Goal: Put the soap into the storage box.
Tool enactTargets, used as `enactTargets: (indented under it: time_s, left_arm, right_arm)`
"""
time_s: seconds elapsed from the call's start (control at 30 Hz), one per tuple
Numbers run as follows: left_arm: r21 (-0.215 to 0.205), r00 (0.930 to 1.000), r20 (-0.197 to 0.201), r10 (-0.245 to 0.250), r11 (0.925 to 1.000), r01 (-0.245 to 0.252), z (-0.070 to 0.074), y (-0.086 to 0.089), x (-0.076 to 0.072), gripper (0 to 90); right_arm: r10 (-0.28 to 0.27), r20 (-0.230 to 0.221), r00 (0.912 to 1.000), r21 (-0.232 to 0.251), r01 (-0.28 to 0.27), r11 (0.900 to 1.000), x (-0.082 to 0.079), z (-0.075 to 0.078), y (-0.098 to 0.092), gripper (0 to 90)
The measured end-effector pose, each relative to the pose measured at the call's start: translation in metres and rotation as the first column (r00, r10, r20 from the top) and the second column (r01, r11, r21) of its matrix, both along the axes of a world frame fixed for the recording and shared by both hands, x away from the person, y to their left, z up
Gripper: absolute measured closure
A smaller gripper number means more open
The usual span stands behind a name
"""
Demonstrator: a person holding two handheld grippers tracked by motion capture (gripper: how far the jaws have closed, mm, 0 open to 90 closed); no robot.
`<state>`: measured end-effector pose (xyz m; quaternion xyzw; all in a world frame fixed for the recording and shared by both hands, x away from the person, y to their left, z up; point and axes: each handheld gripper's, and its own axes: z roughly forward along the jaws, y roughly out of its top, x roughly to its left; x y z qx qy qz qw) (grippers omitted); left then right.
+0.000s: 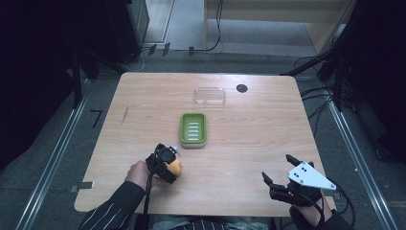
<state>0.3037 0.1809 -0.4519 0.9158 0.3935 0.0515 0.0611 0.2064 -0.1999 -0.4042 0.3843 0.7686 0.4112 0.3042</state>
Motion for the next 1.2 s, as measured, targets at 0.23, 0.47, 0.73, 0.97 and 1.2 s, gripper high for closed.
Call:
enactTargets:
  time_s: [0.23, 0.47, 0.73, 0.97, 1.2]
  left_arm:
    - [-0.013, 0.9998, 0.018, 0.004, 0.9999, -0.004, 0.004, 0.003, 0.000, 39.4]
    - [-0.024, 0.9997, 0.025, 0.006, 0.9997, -0.006, 0.008, 0.004, 0.002, 39.4]
    - [-0.027, 0.9987, 0.050, 0.007, 0.9996, -0.006, 0.013, 0.003, 0.003, 39.4]
    - [-0.029, 0.9984, 0.057, 0.010, 0.9996, -0.008, 0.015, 0.005, 0.005, 39.4]
    - [-0.029, 0.9972, 0.075, 0.002, 0.9996, 0.000, 0.021, 0.003, 0.013, 39.4]
  right_arm:
    - [-0.003, 0.001, 1.0000, 0.001, 0.003, 1.000, -0.001, 0.000, 0.000, 13.6]
    - [-0.003, 0.000, 1.0000, 0.000, 0.003, 1.000, -0.001, 0.000, 0.000, 13.6]
    - [-0.003, 0.001, 1.0000, 0.000, 0.003, 1.000, -0.001, 0.000, 0.000, 13.6]
    - [-0.003, 0.002, 1.0000, -0.001, 0.003, 1.000, -0.001, 0.000, 0.000, 13.6]
    - [-0.006, 0.002, 1.0000, 0.000, 0.006, 1.000, -0.001, 0.000, -0.001, 13.6]
